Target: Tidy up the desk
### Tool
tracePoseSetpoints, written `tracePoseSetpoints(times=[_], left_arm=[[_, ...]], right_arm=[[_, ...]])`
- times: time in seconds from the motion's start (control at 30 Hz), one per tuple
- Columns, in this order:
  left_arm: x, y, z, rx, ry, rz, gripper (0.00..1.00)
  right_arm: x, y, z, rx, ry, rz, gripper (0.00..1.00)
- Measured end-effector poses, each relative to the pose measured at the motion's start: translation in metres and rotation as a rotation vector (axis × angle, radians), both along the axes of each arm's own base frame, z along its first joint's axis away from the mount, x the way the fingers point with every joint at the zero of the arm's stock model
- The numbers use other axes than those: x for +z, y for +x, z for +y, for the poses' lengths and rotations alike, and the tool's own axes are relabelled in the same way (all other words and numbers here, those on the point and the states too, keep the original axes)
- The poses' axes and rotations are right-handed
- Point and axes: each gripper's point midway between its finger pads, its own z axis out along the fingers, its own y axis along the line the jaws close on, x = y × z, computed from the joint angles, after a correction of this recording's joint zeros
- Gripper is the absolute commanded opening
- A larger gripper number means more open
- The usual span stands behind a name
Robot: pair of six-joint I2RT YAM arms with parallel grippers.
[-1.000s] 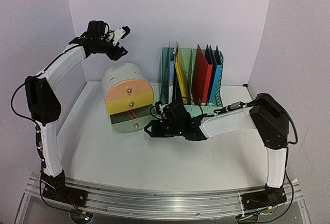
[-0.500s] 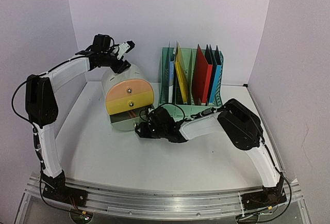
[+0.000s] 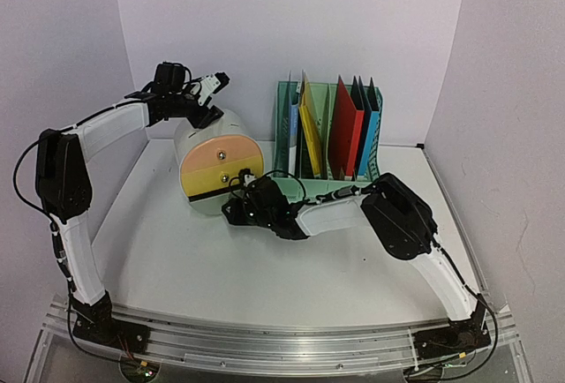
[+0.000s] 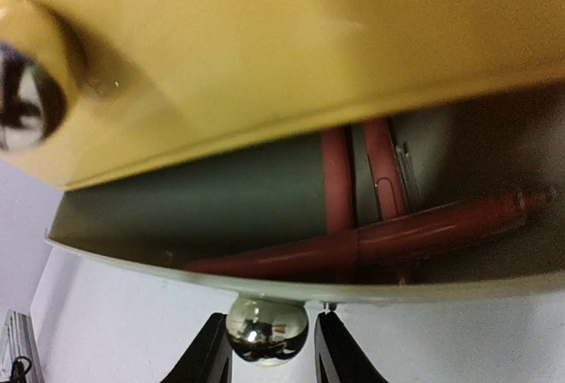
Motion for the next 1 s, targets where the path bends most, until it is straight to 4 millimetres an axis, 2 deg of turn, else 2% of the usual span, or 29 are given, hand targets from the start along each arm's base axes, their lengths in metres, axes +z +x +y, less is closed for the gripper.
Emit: tracePoseSetpoints(times=[0.2,0.6,0.73,1.0], left_arm=[[0.000,-0.001,-0.001,-0.005,-0.003,0.001,0.59],[0.000,-0.003,0.000,-0.009,-0.002,-0.001,0.59],[0.000,-0.003,0.000,-0.010,-0.003,-0.002,0.59],[0.001,-0.003,0.001,-0.012,0.006,-0.008,0.60]], right_arm=[[0.012,0.012,0.001,-0.049,0.011,-0.036,0.28],[0.013,0.026,0.003,-0.108,0.017,-0.094,0.27],[0.014,0.027,0.003,-0.108,0.015,-0.101,0.30],[0.015,0.023,-0.003,-0.103,0.008,-0.121,0.45]])
